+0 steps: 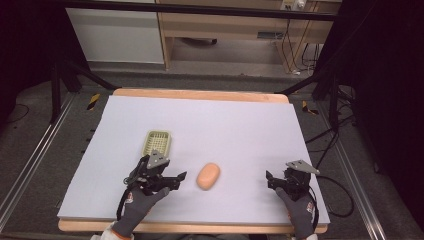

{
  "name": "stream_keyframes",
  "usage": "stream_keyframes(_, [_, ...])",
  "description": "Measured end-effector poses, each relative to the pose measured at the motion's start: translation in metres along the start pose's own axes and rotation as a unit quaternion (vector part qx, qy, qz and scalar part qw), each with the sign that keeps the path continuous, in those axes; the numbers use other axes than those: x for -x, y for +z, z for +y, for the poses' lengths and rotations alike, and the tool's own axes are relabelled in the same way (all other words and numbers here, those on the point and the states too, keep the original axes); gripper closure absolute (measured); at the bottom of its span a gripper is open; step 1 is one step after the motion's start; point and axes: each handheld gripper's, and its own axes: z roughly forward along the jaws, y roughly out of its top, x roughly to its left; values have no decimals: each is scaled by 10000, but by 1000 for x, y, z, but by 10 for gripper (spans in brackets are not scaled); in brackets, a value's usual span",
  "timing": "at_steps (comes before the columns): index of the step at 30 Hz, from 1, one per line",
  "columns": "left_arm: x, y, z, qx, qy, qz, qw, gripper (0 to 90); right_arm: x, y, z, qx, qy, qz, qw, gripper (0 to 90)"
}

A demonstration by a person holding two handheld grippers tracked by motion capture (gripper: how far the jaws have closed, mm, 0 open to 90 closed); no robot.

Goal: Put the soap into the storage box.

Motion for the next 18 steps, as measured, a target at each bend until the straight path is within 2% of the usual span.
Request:
stream_keyframes(4, [5, 2, 9, 33, 50, -53, 10000, 250, 0, 0, 0, -8, -10, -1, 10000, 74])
stream_keyframes(9, [11, 8, 21, 132, 16, -125, 9998, 250, 0, 0, 0, -31, -17, 1, 10000, 74])
stream_keyframes(18, [14, 14, 20, 47, 7, -139, 9999, 248, 0, 0, 0, -33, -19, 22, 10000, 74])
